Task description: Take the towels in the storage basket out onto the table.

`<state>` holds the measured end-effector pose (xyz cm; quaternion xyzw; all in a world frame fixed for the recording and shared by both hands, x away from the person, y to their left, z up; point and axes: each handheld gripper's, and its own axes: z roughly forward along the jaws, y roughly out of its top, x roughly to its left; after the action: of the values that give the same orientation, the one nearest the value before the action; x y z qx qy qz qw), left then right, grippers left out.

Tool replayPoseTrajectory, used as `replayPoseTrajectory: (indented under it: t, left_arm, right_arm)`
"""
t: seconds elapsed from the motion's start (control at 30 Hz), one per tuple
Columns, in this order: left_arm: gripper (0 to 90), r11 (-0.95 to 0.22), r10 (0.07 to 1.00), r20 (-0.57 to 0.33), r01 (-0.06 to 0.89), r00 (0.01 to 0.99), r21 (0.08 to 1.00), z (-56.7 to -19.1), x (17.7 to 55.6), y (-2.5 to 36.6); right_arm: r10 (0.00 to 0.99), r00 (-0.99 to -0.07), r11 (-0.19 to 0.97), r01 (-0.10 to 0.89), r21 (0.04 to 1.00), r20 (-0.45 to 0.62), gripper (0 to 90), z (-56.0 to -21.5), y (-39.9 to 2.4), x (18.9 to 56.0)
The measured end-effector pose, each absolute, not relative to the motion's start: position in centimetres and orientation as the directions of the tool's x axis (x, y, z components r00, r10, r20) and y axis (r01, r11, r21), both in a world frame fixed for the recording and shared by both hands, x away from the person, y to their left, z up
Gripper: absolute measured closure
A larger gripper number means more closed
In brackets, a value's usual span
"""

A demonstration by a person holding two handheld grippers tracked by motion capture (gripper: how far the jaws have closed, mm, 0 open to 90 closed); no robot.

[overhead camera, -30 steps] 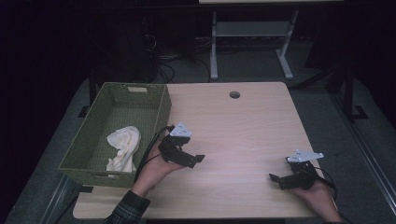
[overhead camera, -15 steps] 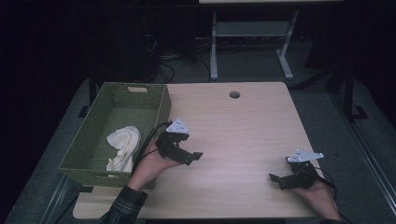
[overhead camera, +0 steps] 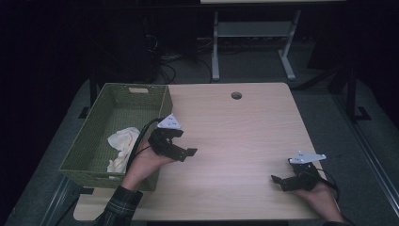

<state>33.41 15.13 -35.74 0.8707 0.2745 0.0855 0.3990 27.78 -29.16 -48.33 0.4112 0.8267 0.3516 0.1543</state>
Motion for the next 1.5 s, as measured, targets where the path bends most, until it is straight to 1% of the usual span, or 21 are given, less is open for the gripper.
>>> replayPoseTrajectory:
  t: [0.37, 0.83, 1.23, 1.5]
  left_arm:
    - [13.5, -0.498, 0.584, -0.066, 0.422, 0.809, 0.758, -35.0, 33.7, 17.4]
    - [13.9, -0.484, 0.615, -0.046, 0.423, 0.787, 0.766, -34.3, 33.8, 20.3]
    - [14.3, -0.475, 0.635, -0.040, 0.431, 0.771, 0.767, -34.2, 33.8, 22.6]
    - [14.5, -0.459, 0.669, -0.032, 0.447, 0.742, 0.767, -34.4, 33.9, 24.3]
  right_arm:
    - [0.789, -0.614, 0.414, 0.572, 0.708, 0.034, 2.3, -48.3, -29.2, 27.8]
    - [0.788, -0.614, 0.414, 0.572, 0.708, 0.034, 2.3, -48.3, -29.2, 27.8]
    - [0.789, -0.614, 0.414, 0.572, 0.708, 0.035, 2.3, -48.3, -29.2, 27.8]
    - [0.789, -0.614, 0.414, 0.572, 0.708, 0.034, 2.3, -48.3, -29.2, 27.8]
